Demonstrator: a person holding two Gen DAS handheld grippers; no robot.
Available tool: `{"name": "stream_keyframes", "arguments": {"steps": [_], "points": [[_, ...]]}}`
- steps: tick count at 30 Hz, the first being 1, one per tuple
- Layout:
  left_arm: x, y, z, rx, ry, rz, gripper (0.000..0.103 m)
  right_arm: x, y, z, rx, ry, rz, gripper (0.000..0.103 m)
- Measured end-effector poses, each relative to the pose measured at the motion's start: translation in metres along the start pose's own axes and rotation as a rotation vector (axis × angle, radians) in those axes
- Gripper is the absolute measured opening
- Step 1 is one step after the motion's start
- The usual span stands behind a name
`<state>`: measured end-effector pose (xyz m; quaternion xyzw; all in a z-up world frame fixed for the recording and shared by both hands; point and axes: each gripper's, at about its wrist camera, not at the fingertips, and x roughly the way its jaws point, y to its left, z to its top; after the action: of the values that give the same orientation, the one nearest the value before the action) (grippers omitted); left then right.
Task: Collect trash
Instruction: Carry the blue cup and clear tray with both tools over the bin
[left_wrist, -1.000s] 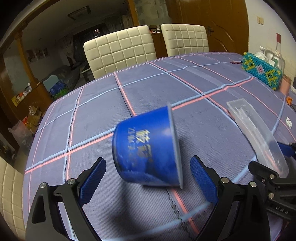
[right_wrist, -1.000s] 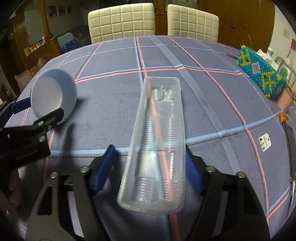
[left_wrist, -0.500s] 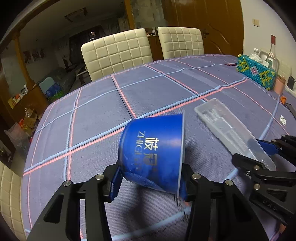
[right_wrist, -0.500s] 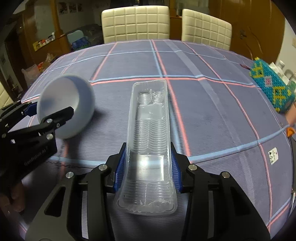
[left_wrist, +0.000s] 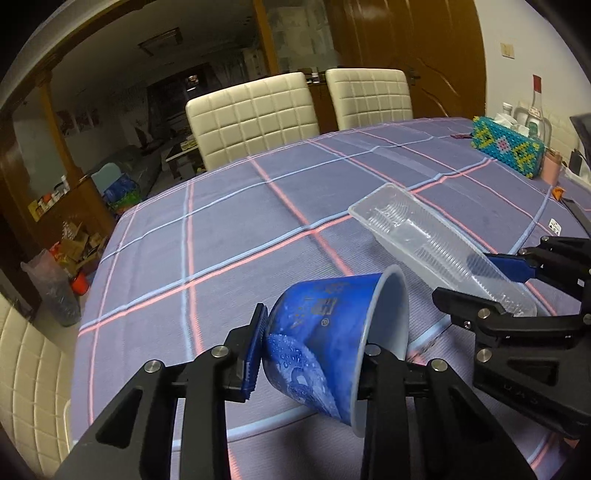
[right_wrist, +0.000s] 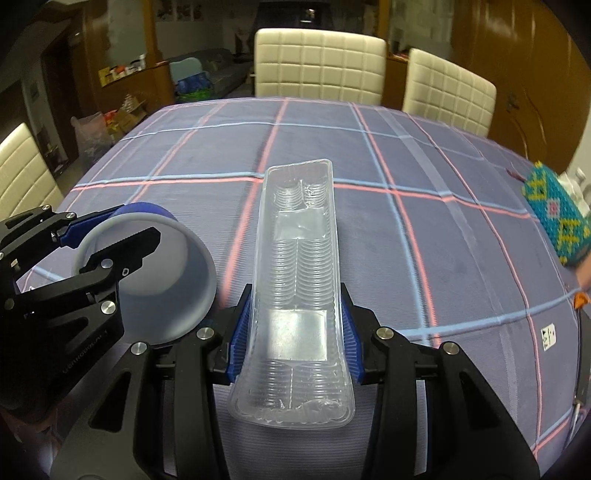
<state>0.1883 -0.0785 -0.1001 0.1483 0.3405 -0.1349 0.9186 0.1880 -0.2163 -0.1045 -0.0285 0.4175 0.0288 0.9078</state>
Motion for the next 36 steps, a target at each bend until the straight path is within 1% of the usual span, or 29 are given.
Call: {"name": "stream_keyframes", "arguments": {"steps": [8, 27, 36], "points": [[-0.017, 0.048, -0.023, -0.081, -0.007, 0.047, 0.031, -0.006, 0.042, 0.007, -0.077, -0.012, 0.028, 0.044], [-0.063, 0.159, -0.078, -0.229, -0.026, 0.226, 0.031, -0.013, 0.186, 0.026, -0.333, -0.051, 0.15, 0.045], [-0.076, 0.2, -0.101, -0.29, -0.023, 0.284, 0.031, -0.018, 0.243, 0.033, -0.42, -0.065, 0.207, 0.045]]}}
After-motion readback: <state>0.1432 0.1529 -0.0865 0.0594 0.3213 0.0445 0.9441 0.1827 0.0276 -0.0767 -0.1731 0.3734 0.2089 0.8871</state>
